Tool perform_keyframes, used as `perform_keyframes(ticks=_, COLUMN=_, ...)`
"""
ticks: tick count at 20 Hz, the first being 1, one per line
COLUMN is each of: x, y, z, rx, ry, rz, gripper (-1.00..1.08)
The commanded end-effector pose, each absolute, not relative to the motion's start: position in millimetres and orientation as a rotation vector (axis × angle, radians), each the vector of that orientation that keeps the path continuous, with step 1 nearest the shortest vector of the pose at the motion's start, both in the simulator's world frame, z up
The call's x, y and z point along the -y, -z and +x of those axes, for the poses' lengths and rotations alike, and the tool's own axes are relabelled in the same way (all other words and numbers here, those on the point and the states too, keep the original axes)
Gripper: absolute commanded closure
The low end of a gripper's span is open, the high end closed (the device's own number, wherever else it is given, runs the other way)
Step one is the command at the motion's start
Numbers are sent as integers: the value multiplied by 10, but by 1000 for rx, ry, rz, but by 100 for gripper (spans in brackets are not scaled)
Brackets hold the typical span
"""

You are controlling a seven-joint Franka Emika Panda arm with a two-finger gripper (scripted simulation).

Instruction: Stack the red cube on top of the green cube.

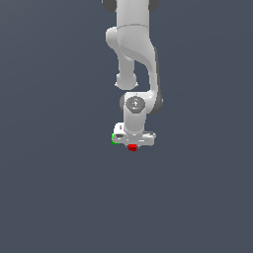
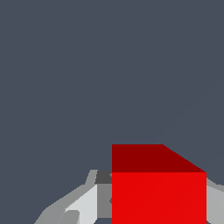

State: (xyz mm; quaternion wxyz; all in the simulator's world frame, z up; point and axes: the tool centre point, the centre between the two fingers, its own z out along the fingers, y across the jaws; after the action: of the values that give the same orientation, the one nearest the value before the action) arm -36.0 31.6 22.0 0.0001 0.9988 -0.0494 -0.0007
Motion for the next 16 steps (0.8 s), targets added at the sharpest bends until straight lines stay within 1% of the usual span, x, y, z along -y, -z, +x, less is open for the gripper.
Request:
perform_keyframes(ticks=1, x=-316, y=-270, z=-356, rx=155, ry=0, rz=3138, gripper=108)
perform_keyframes(ticks=6, x=-316, y=-480, z=-363, rx=155, ry=0, rz=3138, gripper=108)
perform_keyframes(ticks=16, x=-315, y=-1083, z=-366, rx=155, ry=0, rz=3138, gripper=108)
